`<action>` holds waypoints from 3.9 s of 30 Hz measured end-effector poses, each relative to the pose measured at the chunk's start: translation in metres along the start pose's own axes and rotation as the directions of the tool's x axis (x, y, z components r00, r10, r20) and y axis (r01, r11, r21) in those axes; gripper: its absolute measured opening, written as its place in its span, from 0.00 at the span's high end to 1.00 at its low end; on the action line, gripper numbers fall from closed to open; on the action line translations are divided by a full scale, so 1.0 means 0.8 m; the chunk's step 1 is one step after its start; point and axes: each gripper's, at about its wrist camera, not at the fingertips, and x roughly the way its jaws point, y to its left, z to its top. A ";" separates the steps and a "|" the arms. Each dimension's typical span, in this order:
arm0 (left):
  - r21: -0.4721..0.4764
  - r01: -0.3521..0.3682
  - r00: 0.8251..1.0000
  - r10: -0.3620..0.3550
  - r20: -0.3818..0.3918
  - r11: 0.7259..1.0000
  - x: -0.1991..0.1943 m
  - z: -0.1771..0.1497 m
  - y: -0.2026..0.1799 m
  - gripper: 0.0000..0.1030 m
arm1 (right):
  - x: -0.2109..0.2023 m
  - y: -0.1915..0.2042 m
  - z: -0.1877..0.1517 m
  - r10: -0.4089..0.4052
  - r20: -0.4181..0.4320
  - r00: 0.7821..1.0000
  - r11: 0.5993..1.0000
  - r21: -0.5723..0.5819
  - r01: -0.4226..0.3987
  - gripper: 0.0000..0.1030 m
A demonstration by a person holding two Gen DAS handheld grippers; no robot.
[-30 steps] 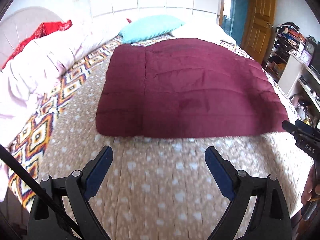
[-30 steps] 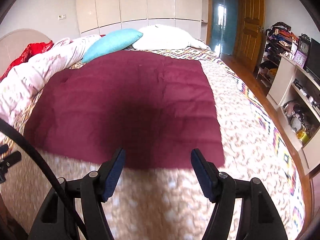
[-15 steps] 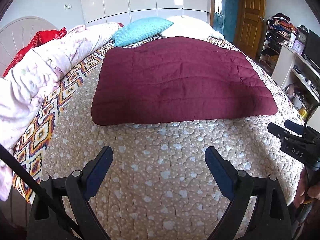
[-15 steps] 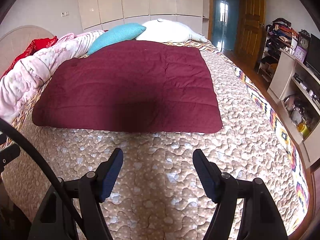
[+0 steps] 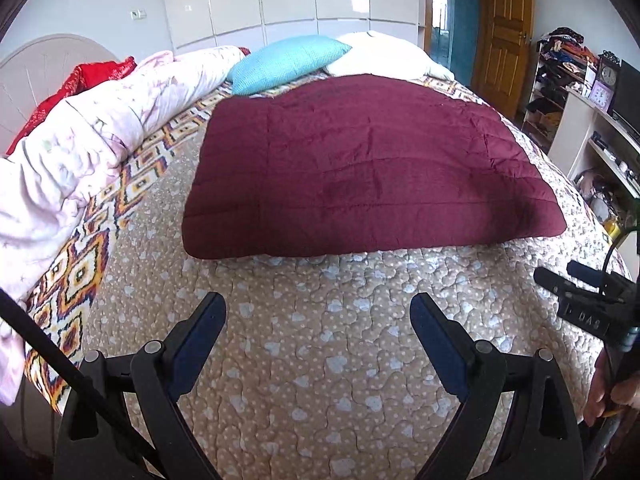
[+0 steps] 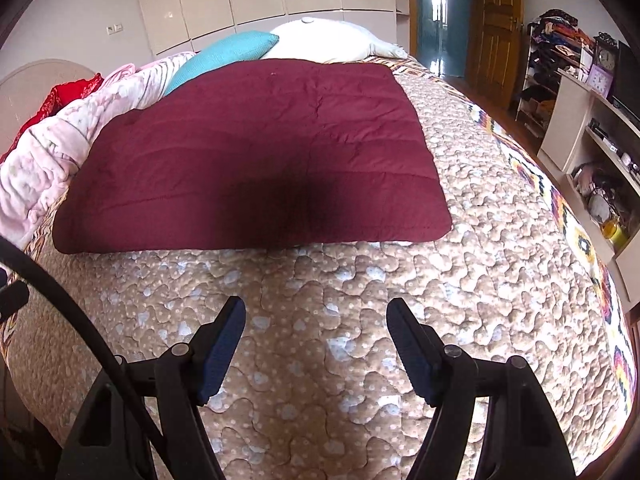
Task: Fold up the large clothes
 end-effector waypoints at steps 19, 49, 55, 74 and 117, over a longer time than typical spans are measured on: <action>-0.094 -0.151 0.929 0.174 0.326 0.984 -0.130 -0.009 0.008 0.08 | -0.099 0.048 -0.025 -0.033 0.269 0.963 0.999 -0.019 0.040 0.00; -0.108 0.071 0.932 -0.027 0.362 0.992 -0.174 -0.042 0.033 0.08 | -0.149 0.065 -0.026 -0.184 0.348 0.919 0.981 -0.001 0.196 0.00; -0.090 0.029 0.957 -0.002 0.289 0.996 -0.141 -0.053 0.027 0.08 | -0.124 0.088 -0.045 -0.211 0.275 0.938 0.969 -0.066 0.238 0.00; -0.069 -0.011 0.998 0.015 0.066 0.998 -0.066 -0.081 0.005 0.08 | -0.068 0.109 -0.072 -0.248 0.100 0.964 0.958 -0.121 0.259 0.00; -0.046 -0.034 0.999 0.032 -0.033 0.998 -0.028 -0.100 -0.007 0.08 | -0.056 0.115 -0.082 -0.222 0.068 0.973 0.968 -0.104 0.229 0.00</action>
